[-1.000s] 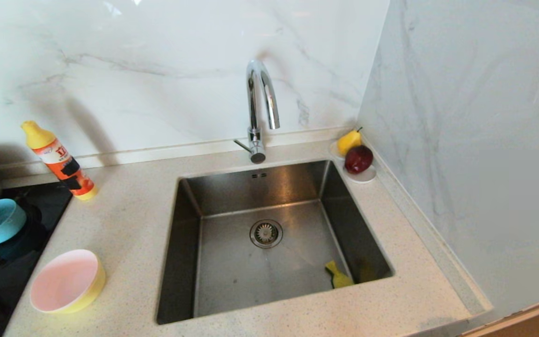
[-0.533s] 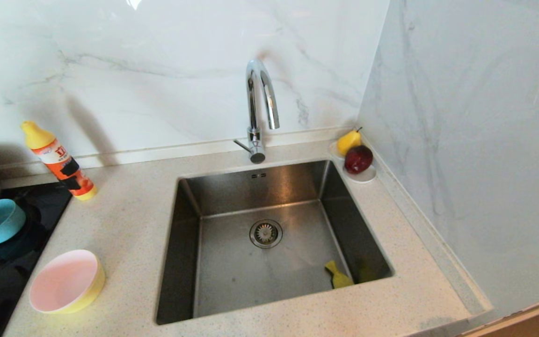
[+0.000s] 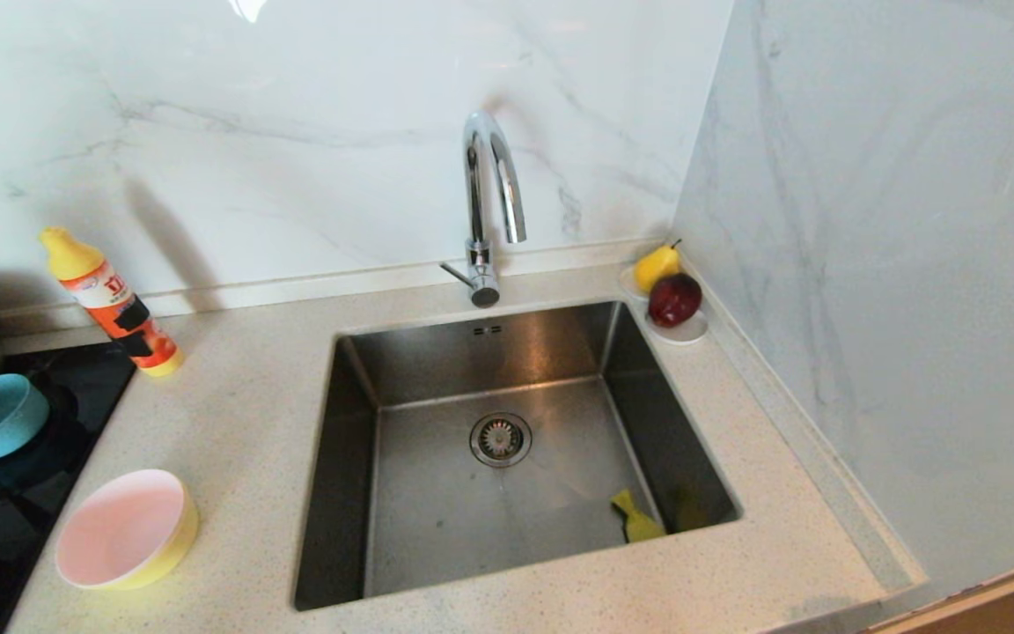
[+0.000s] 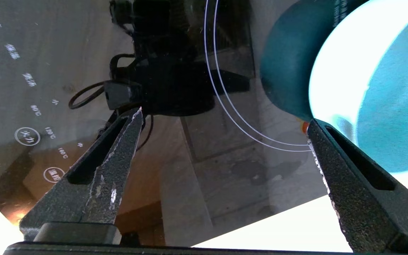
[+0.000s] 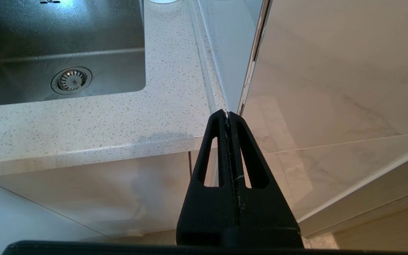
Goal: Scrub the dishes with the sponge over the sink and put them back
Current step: Place the bowl on the bowl
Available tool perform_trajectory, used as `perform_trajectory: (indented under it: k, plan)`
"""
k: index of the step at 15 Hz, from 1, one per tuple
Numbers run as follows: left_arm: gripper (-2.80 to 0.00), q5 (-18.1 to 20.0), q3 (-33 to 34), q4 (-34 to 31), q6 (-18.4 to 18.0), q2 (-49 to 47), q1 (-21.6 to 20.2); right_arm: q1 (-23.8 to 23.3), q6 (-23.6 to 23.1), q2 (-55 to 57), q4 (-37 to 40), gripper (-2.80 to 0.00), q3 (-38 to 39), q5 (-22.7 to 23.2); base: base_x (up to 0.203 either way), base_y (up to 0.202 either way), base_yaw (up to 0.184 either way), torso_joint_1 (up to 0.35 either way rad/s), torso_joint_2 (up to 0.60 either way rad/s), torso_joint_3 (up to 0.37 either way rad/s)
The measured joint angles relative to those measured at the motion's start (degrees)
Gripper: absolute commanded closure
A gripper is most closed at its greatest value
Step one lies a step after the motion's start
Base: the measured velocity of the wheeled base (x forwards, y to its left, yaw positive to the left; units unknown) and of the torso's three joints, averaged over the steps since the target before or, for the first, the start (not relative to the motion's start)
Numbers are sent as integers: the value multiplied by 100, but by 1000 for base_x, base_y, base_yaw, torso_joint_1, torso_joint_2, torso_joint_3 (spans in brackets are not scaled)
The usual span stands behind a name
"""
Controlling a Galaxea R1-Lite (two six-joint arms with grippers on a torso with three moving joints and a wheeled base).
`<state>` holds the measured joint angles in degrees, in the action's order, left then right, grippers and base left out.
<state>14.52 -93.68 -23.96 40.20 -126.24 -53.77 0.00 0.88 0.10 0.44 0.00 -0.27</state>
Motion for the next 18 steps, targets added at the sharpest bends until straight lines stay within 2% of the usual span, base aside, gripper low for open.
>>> perform_trajectory:
  k: [3,6,10,18]
  plan:
    - [-280,91,-70,-106,1,19,-19,0,0,0,-2,0,0,2,0,0,0,0,0,0]
    - [-280,458,-94,-337,0,206,-30,0,-1,0,0,0,0,-1,0,0,0,0,0,0]
    - [-280,488,-229,-350,9,328,-37,0,-2,0,0,0,0,0,0,0,0,0,0,0]
    - [-280,413,-921,-400,279,-315,-33,0,0,0,0,0,0,2,0,0,0,0,0,0]
